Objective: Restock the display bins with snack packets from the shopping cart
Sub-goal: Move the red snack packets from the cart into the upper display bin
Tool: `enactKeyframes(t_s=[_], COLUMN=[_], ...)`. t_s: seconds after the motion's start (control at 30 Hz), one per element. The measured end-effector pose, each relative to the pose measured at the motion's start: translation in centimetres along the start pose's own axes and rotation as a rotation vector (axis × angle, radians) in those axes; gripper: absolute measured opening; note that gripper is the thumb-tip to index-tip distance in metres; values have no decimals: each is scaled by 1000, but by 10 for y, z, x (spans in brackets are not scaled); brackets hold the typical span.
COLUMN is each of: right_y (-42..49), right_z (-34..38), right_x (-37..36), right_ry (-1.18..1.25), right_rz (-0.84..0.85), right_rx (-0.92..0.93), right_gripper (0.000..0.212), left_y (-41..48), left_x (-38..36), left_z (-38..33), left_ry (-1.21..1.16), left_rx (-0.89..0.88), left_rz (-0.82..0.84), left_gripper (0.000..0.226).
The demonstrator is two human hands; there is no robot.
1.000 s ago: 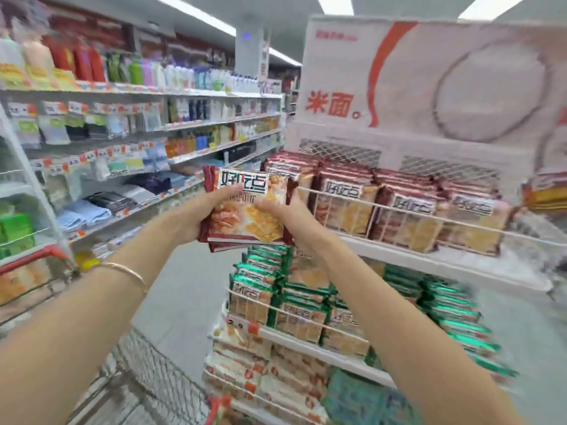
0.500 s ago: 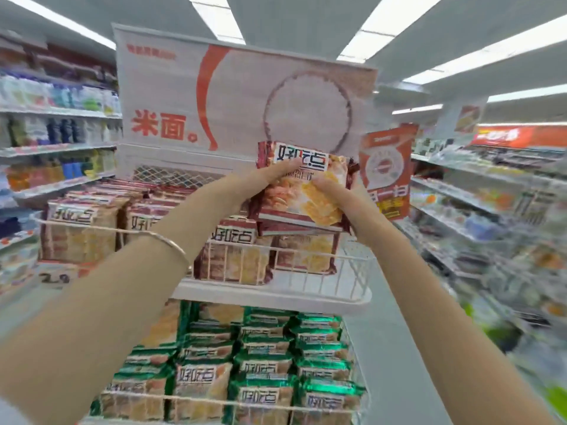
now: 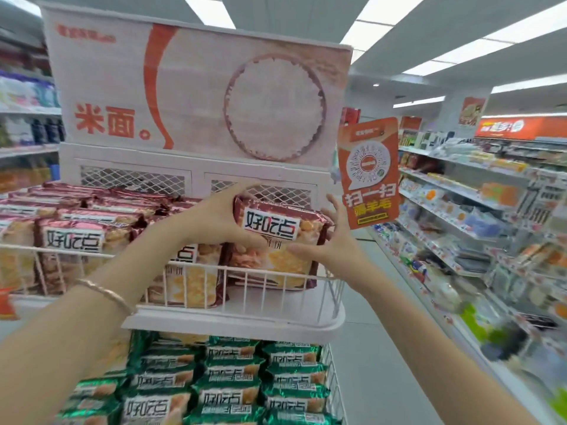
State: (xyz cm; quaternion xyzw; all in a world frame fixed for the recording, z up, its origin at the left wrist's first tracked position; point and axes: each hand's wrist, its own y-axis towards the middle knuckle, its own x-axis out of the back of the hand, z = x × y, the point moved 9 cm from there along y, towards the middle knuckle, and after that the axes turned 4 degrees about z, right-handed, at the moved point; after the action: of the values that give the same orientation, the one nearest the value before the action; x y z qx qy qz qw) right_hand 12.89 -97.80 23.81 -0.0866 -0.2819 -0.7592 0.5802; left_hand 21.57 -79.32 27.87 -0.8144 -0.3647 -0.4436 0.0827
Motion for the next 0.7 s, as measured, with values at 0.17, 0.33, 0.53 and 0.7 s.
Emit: enactKeyframes(t_s=[0.17, 0.33, 0.53, 0.7], right_y=[-3, -6, -10, -11], right_z=[-4, -3, 52, 46], right_x=[-13, -25, -19, -37], right_ry=[-256, -307, -562, -715], right_rz=[170, 308, 14, -16], right_rx=[-44, -84, 232, 172], right_gripper=[116, 107, 56, 62], left_y=[-16, -13, 7, -1], left_x=[-12, -6, -25, -37], left_z=[11, 5, 6, 16], left_ry=[258, 34, 380, 722], left_rx=[145, 112, 70, -3], left_rz=[119, 45, 90, 174], left_gripper=[121, 63, 47, 74])
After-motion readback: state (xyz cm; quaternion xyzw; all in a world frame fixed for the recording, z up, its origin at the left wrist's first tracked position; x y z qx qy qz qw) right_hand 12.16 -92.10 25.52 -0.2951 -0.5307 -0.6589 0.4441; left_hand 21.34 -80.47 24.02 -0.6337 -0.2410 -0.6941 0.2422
